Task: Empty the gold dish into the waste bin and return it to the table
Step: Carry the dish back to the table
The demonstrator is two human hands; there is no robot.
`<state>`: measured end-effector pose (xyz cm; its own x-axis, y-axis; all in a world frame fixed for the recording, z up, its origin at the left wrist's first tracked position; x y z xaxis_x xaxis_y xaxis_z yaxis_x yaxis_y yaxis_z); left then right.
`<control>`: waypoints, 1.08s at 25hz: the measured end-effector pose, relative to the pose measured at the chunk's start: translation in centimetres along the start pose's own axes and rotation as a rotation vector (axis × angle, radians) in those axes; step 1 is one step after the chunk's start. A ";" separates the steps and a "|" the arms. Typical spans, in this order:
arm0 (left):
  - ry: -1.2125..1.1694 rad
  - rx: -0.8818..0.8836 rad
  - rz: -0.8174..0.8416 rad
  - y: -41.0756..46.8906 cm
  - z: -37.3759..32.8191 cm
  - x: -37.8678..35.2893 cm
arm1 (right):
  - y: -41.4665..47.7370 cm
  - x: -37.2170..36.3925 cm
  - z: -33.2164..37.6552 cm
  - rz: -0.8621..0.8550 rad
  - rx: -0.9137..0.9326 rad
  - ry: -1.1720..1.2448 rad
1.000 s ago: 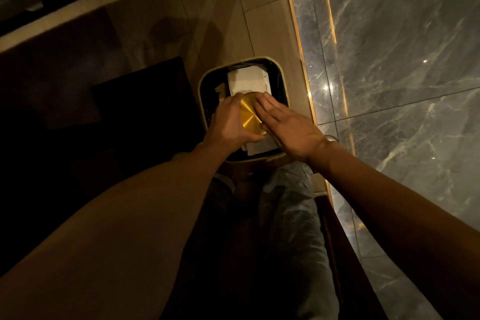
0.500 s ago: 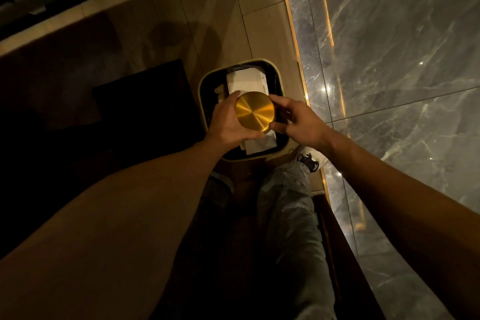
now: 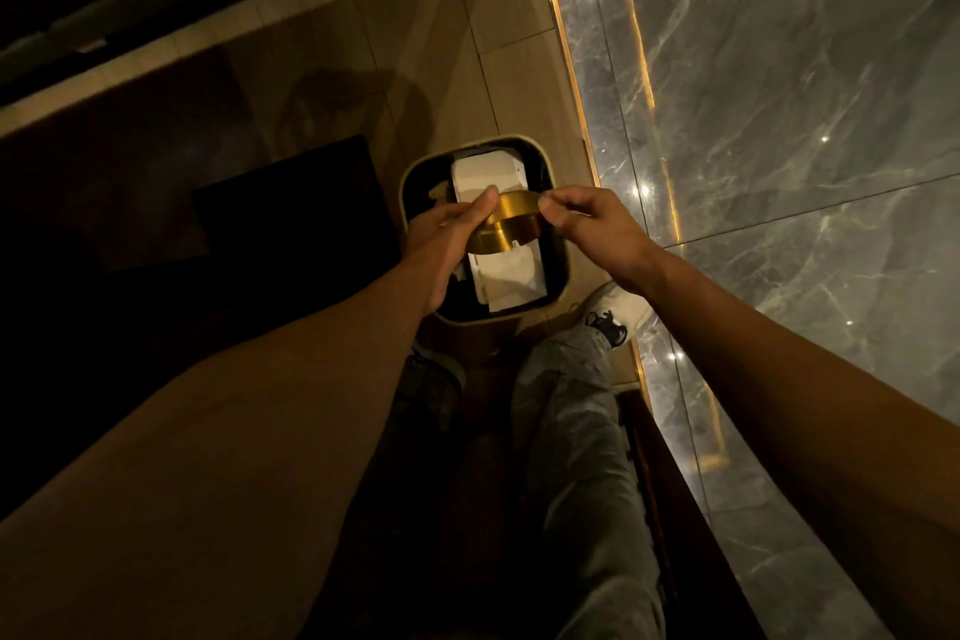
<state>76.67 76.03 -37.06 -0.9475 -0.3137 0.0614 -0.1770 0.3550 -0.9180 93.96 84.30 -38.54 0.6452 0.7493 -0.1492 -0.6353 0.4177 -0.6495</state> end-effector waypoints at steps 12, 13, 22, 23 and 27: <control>-0.002 -0.194 -0.110 -3.6 -2.7 -1.6 | -1.9 0.1 1.7 -0.114 -0.012 -0.036; 0.040 -0.209 -0.102 -4.1 -2.8 -1.8 | -2.0 0.2 1.9 -0.110 -0.011 -0.038; 0.631 -0.346 0.016 -8.4 -4.6 -2.2 | -5.7 0.7 6.0 -0.182 0.051 0.024; 0.639 -0.362 0.028 -9.0 -5.0 -2.3 | -6.4 0.8 6.4 -0.201 0.062 0.028; 0.598 -0.431 0.034 -11.9 -6.4 -2.5 | -9.6 0.9 9.0 -0.209 0.138 -0.017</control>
<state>79.41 78.24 -23.80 -0.9158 0.1936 0.3519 -0.1173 0.7092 -0.6952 96.86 85.59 -25.77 0.7624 0.6470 -0.0092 -0.5412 0.6299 -0.5570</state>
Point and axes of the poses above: each hand's wrist, its own y-axis towards the middle knuckle, its own x-axis out of the back of the hand, z = x × y, the point moved 1 cm from there along y, towards the middle knuckle, and after that the axes turned 9 degrees about z, right-handed, at the moved point
